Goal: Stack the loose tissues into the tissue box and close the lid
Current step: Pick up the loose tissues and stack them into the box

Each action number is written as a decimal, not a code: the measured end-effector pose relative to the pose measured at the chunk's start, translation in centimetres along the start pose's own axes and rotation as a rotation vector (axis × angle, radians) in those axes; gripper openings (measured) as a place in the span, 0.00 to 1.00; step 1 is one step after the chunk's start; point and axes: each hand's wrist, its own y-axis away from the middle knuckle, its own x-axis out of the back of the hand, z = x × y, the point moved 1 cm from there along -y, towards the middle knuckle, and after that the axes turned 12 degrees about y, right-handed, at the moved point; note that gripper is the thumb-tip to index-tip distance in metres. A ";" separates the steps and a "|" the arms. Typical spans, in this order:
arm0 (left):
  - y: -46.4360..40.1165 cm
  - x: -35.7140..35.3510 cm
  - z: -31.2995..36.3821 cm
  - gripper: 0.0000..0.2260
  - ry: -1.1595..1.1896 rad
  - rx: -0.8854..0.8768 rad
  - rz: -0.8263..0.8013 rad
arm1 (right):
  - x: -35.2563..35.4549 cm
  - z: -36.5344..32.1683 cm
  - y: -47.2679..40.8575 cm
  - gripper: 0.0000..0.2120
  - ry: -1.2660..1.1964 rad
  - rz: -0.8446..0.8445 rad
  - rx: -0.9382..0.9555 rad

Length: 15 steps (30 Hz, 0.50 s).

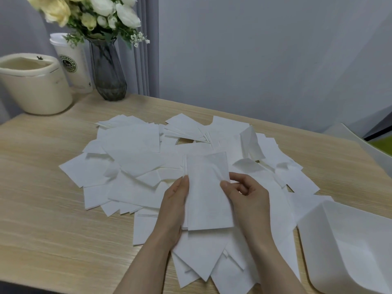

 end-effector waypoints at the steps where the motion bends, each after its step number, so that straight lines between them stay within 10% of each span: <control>1: 0.0 0.0 0.0 0.13 -0.008 0.000 0.002 | -0.1 0.0 0.0 0.06 -0.006 0.002 -0.001; 15: 0.0 0.0 -0.2 0.10 -0.018 -0.057 -0.031 | -0.5 0.7 0.1 0.05 -0.040 0.024 0.002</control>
